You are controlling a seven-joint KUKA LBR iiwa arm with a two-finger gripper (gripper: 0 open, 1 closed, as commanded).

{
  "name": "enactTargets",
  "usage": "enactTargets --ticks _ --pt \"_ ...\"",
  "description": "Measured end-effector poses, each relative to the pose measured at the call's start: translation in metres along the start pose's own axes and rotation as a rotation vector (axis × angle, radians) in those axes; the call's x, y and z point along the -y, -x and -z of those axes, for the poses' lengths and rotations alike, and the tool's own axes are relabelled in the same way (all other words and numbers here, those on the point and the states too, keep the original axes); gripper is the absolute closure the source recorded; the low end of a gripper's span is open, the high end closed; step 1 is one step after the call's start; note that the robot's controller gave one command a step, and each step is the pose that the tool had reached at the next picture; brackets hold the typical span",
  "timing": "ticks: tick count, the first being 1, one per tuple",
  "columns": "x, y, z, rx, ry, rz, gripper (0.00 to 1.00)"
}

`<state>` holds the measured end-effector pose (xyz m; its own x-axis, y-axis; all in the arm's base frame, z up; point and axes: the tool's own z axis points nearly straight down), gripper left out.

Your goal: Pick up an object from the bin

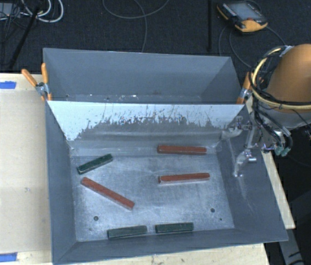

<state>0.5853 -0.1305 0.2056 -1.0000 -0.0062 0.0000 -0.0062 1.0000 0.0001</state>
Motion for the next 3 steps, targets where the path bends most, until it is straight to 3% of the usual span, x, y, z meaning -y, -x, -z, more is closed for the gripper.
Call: enactTargets --ticks 1,2,3 --pt "0.0 0.0 0.0 0.0 0.0 0.0 0.0" --pt "-0.004 0.011 -0.043 0.006 -0.001 0.066 0.0" --pt "-0.042 0.024 -0.13 0.01 -0.003 0.278 1.0"
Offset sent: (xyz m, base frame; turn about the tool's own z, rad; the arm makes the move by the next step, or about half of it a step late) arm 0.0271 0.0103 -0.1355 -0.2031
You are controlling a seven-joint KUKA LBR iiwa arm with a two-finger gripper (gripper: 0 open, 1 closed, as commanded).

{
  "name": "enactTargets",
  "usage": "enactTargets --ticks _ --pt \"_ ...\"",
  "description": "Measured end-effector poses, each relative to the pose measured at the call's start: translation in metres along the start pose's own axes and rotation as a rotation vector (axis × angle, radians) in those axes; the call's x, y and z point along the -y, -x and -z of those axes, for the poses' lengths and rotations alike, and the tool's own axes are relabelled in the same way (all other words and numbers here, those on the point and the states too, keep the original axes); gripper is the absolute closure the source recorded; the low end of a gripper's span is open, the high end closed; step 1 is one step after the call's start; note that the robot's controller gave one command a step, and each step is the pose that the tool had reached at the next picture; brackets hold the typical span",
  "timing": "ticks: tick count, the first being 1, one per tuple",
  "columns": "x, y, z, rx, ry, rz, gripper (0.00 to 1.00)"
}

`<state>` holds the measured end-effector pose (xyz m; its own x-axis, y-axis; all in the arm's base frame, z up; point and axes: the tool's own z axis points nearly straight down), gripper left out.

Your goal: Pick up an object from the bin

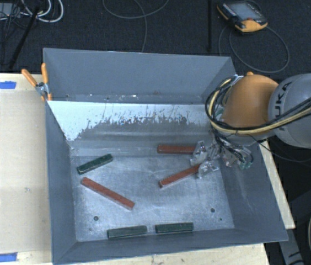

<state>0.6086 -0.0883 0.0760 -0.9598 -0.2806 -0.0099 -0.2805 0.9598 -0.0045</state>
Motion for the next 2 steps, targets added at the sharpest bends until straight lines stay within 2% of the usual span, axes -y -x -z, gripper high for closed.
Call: enactTargets --ticks 1,2 --pt "0.0 0.0 0.0 0.0 0.0 0.001 1.0" --pt "-0.008 0.003 0.148 -0.006 0.004 0.058 1.0"
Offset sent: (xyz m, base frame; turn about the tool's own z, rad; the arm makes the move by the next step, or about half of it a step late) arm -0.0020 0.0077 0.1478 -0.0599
